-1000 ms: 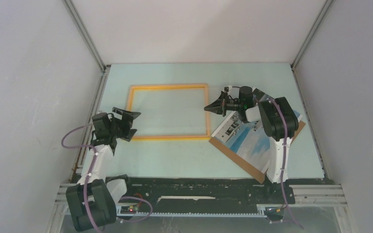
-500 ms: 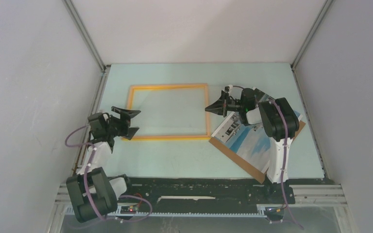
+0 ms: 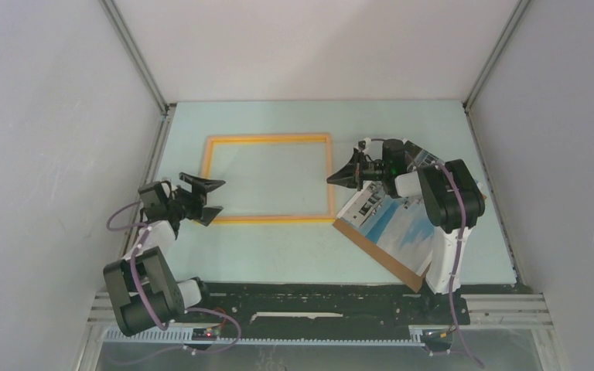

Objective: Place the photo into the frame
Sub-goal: Adjust the photo frame item on the photo frame.

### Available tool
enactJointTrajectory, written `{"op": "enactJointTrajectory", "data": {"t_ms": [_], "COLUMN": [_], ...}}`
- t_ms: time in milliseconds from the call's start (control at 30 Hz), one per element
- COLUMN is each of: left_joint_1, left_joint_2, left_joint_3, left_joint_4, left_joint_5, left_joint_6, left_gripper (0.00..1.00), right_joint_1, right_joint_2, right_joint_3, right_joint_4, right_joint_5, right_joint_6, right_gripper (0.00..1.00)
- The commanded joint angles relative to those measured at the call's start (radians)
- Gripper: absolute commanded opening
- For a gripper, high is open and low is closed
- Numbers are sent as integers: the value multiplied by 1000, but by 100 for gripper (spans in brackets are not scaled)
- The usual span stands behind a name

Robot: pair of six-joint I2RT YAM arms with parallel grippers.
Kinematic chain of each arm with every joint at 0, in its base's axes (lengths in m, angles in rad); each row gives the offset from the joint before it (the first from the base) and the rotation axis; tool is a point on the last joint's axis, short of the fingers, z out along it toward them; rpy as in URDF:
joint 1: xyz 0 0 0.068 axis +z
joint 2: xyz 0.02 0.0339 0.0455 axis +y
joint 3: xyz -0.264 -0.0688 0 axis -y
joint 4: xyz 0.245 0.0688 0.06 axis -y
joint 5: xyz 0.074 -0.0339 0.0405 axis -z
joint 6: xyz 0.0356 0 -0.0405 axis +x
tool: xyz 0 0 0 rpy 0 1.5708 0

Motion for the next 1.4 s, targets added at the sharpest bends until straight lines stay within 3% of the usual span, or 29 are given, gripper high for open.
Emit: {"op": "enactJointTrajectory", "data": {"t_ms": [0,300,533,700,900,1133,1367], "left_joint_1": [11,16,25,27,27,27,22], "left_joint_2": [5,40,116,176,225,263,304], "left_joint_3": [41,22,43,104,219,291,296], "left_joint_4": [112,331,356,245,-4,-182,-196], "left_joint_5": [16,26,98,153,139,68,48], "left_joint_6": [-3,-144,-162,-68,137,275,299], "left_gripper": [99,99,97,96,89,69,56], "right_joint_1": [2,2,-11,-18,-21,-23,-22], "right_joint_2": [-93,-107,-111,-107,-99,-95,-91], "right_joint_3": [42,42,41,42,42,42,42], "right_joint_4": [-280,-368,-350,-351,-349,-338,-324], "right_joint_5": [3,-16,-28,-41,-52,-66,-65], "right_joint_6": [-221,-288,-284,-305,-330,-340,-338], "right_gripper": [0,0,0,0,0,0,0]}}
